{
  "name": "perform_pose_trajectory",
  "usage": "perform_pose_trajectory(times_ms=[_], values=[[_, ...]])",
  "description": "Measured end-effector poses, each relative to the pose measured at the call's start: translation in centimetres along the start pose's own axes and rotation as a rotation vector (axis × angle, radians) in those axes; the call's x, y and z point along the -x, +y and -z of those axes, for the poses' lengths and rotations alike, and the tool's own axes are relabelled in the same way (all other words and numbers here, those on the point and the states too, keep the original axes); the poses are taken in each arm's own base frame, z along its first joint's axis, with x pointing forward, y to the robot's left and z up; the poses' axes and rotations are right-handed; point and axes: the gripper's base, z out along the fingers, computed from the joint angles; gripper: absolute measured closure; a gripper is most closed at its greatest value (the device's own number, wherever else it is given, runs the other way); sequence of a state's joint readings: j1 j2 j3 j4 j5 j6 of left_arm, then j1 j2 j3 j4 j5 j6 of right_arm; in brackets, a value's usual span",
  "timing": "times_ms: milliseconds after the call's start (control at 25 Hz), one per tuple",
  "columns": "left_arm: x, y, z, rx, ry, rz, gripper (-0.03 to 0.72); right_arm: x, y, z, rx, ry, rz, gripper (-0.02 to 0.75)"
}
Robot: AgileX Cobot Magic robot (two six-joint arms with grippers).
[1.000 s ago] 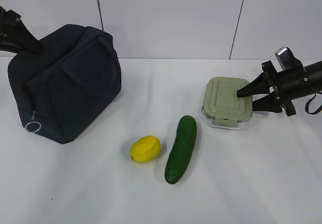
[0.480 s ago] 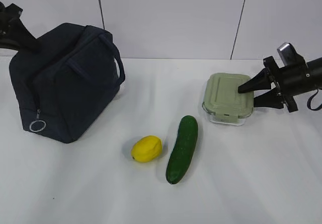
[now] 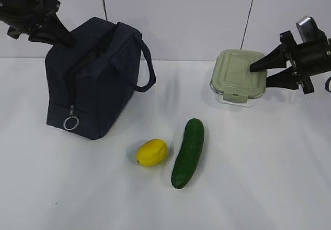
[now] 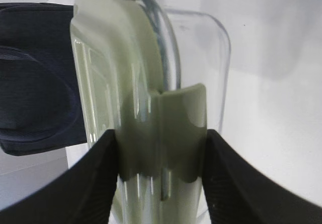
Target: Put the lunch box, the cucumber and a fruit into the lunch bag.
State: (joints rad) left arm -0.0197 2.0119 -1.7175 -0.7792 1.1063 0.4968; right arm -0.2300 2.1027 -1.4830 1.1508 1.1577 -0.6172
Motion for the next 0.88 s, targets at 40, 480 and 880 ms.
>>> perform_pose_trajectory(times_ms=[40,480,880], values=[[0.1,-0.3,-0.3,0.002,-0.007,-0.002,0.655,0.0,0.3,0.2,0.004,-0.007,-0.004,0.346],[0.2,-3.3,-2.5,-0.008,-0.01,-0.054,0.655,-0.8,6.2,-0.4,0.106,-0.017,0.009,0.346],[-0.1,-4.9,-3.9,0.04,0.011,-0.121,0.655,-1.1,8.8,-1.9,0.236,-0.031,-0.052,0.346]])
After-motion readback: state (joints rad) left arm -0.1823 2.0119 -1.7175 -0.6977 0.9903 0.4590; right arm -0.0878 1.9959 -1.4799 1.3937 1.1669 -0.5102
